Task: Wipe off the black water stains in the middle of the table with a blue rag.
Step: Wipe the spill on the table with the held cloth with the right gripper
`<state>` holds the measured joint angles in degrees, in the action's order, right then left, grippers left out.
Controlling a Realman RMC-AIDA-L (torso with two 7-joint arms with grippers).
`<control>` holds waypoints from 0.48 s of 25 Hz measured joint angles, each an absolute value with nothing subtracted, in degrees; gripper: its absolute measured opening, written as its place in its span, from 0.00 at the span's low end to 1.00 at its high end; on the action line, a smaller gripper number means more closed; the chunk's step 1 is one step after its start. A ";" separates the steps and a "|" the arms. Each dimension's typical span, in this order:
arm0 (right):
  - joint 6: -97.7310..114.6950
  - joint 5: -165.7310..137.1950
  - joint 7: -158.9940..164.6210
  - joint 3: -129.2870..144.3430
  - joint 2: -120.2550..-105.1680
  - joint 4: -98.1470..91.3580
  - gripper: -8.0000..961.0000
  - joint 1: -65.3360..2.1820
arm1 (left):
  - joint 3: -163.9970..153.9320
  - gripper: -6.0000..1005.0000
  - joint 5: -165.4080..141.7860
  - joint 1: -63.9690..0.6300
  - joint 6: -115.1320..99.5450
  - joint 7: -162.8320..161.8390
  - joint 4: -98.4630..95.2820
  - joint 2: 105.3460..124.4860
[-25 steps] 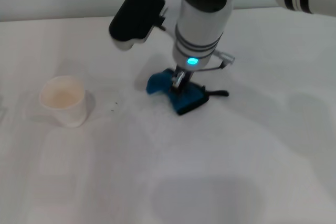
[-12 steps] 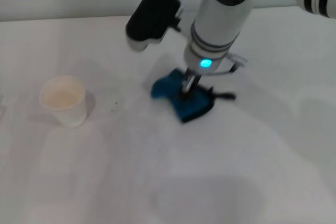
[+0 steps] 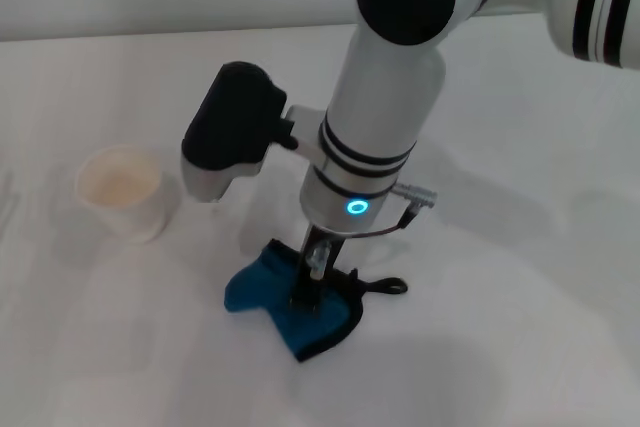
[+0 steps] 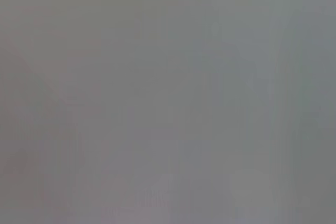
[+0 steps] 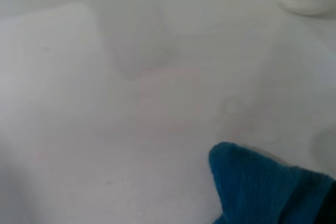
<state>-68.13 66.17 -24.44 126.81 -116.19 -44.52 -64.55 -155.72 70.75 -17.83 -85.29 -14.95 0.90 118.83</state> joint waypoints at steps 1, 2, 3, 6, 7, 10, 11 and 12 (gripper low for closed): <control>-67.88 65.96 -23.89 127.21 -116.20 -44.82 0.08 -64.62 | -155.73 0.88 70.76 -17.83 -85.28 -14.78 0.90 118.83; -67.37 65.41 -23.28 127.37 -116.18 -44.79 0.08 -64.71 | -155.73 0.88 70.77 -17.84 -85.27 -14.66 0.90 118.82; -66.63 64.20 -22.20 127.40 -116.21 -44.47 0.08 -64.84 | -155.73 0.88 70.79 -17.81 -85.27 -14.52 0.89 118.83; -64.34 57.69 -18.18 125.18 -116.20 -43.15 0.08 -64.87 | -155.60 0.88 70.85 -17.55 -85.25 -14.31 0.88 118.82; -63.84 55.03 -17.01 123.48 -116.18 -42.97 0.08 -64.71 | -155.59 0.88 70.87 -17.48 -85.25 -14.30 0.88 118.82; -65.54 49.80 -16.22 117.75 -116.10 -43.13 0.08 -64.23 | -155.53 0.88 70.91 -17.12 -85.31 -14.28 0.87 118.82; -65.54 49.80 -16.22 117.75 -116.10 -43.13 0.08 -64.23 | -155.51 0.88 70.92 -16.97 -85.39 -14.28 0.87 118.83; -66.61 48.93 -16.23 116.82 -116.01 -43.30 0.08 -64.22 | -155.49 0.88 70.93 -16.83 -85.49 -14.27 0.87 118.82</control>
<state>-66.61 48.93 -16.23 116.82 -116.01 -43.30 -64.22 -155.49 70.93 -16.83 -85.49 -14.27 0.87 118.82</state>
